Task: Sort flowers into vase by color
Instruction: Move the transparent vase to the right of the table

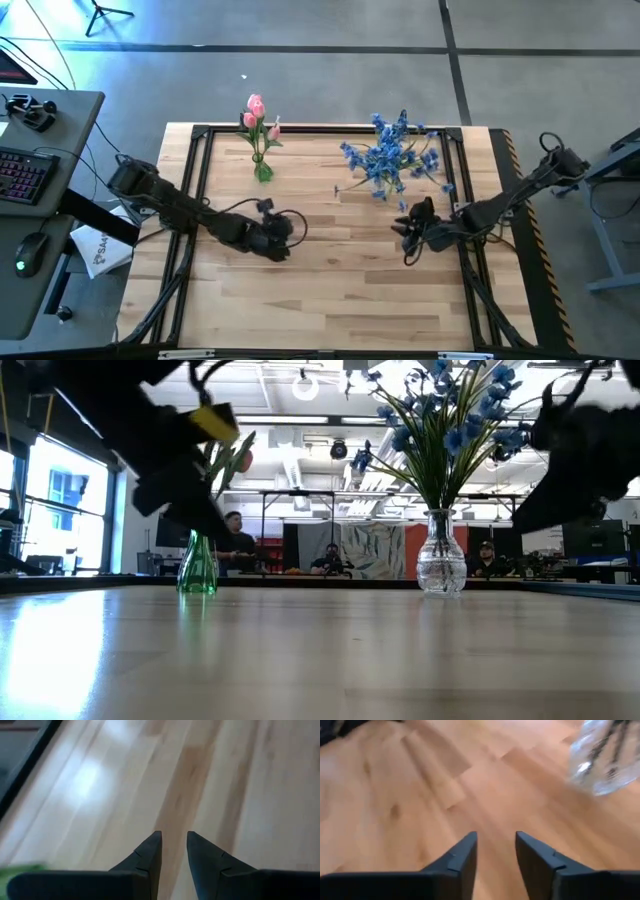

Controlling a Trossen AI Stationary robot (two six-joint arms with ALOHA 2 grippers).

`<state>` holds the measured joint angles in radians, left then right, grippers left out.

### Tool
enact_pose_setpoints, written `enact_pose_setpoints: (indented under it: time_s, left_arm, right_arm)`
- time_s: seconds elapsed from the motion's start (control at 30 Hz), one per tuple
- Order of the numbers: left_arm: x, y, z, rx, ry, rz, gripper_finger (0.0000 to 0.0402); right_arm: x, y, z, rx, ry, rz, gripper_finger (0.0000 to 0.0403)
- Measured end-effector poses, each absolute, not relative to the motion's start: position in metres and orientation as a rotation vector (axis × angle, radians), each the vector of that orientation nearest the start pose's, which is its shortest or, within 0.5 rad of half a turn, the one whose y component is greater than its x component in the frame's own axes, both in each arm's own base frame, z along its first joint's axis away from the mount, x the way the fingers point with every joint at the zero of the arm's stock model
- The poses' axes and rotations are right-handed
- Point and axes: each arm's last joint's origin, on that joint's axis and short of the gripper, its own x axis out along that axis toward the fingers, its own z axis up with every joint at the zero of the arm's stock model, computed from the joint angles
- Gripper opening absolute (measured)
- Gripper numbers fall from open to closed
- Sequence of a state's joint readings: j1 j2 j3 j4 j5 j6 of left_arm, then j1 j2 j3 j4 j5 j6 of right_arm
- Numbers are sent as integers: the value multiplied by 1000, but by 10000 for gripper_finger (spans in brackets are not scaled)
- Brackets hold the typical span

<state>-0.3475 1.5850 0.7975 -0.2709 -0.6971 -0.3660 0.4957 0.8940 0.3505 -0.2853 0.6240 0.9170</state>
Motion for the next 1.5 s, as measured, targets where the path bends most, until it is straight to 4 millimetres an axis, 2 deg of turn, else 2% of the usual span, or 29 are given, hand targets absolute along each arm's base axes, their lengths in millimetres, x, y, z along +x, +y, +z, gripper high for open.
enact_pose_setpoints:
  time_s: [0.13,0.23,0.33,0.47,0.67,0.83,0.97,1.13,1.27,1.37,1.5]
  left_arm:
    - [254,-77,160,211,883,572,76]
    - [237,-73,153,175,878,622,76]
    - [219,-68,144,105,863,656,76]
    - [197,-62,131,24,845,701,76]
    - [182,-56,115,-36,781,694,76]
    - [183,-56,111,-48,734,659,76]
    - [186,-57,112,-42,716,642,76]
    - [189,-58,114,-30,697,621,76]
    - [190,-59,115,-33,685,614,76]
    - [190,-59,115,-35,685,614,76]
    - [190,-59,115,-43,684,616,76]
  right_arm:
    - [143,47,142,334,455,-500,184]
    - [141,37,131,219,340,-566,239]
    - [140,28,129,136,257,-622,284]
    - [143,14,132,103,220,-712,313]
    - [151,-10,133,100,230,-761,312]
    - [161,-26,138,81,173,-727,309]
    - [167,-35,133,67,188,-715,309]
    - [184,-45,130,29,256,-733,309]
    - [204,-52,136,-15,274,-747,305]
    - [213,-57,139,-28,303,-769,280]
    - [213,-58,140,-27,337,-791,208]
